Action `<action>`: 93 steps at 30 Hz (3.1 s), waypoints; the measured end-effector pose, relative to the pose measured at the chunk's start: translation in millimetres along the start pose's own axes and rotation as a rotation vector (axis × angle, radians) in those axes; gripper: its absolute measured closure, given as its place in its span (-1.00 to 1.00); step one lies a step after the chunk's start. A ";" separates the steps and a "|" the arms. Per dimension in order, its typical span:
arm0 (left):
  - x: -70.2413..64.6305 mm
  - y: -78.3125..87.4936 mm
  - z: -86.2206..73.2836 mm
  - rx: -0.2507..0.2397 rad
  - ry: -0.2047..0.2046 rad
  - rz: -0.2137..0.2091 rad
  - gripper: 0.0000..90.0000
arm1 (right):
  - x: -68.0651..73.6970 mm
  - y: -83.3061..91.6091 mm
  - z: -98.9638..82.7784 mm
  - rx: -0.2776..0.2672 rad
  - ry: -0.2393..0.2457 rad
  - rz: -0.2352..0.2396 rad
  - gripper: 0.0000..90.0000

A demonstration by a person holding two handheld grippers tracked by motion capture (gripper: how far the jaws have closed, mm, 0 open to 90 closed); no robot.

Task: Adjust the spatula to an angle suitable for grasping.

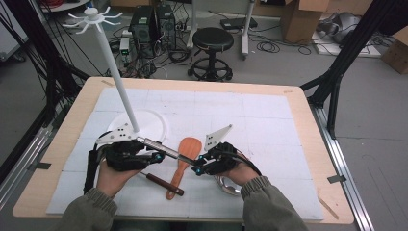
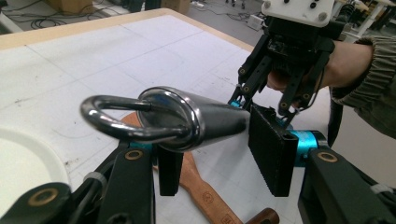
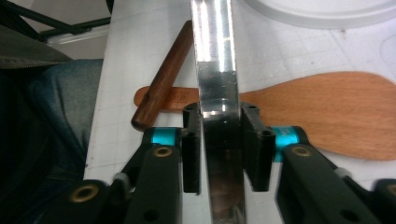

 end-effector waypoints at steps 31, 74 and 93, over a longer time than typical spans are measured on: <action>-8.4 -11.2 24.5 -0.036 0.014 0.040 0.37 | 5.8 -8.5 52.3 -0.102 0.076 -0.157 0.66; -20.3 -20.7 35.1 -0.113 0.079 0.009 0.74 | 5.8 5.0 58.7 -0.160 0.073 -0.183 0.62; -20.7 -23.5 46.9 -0.151 0.164 -0.011 0.85 | 5.9 10.8 64.0 -0.204 0.086 -0.224 0.66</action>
Point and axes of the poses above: each handheld gripper's, and its own axes: y roughly backward along the jaws, z roughly out of its top, x roughly to its left, the point moved 7 cm from there along -y, roughly forward along the jaws, and after that the axes turned 14 degrees about z, right-handed, at the moved point
